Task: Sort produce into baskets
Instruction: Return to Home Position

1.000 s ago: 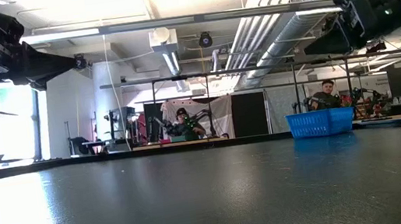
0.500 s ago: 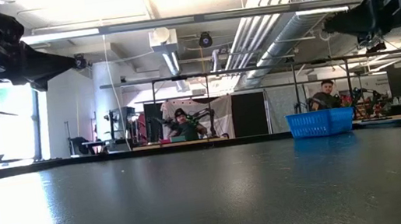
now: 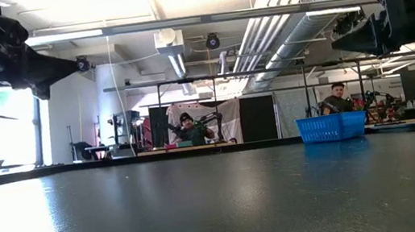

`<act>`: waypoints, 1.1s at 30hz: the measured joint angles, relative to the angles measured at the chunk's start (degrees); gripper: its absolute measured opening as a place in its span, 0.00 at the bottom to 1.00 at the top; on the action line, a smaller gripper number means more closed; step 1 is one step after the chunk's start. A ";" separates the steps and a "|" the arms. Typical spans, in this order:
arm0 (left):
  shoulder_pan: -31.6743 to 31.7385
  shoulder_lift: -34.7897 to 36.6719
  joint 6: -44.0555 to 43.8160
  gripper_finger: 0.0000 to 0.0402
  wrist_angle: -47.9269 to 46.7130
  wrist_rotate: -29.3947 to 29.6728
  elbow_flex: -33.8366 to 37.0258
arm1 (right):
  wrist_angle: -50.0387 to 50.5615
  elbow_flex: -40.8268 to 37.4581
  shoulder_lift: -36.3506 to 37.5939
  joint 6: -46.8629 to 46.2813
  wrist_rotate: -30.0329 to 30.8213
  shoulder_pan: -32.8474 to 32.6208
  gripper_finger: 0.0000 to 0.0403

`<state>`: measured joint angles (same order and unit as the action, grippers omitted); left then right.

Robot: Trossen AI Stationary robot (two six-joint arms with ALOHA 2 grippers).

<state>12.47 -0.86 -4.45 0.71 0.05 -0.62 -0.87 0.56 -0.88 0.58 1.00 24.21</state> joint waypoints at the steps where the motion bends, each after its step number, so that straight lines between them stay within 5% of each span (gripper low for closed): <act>1: 0.00 -0.10 0.03 0.00 -0.11 0.42 0.00 | 0.01 0.00 -0.06 1.22 0.05 0.13 0.00; 7: 0.00 -1.12 0.91 0.00 -0.03 1.29 0.00 | 0.16 0.02 -1.40 7.21 -1.03 0.14 0.00; 33: 0.00 -1.20 1.09 0.00 -0.02 1.31 0.00 | 0.18 0.02 -1.36 6.99 -1.05 0.14 0.00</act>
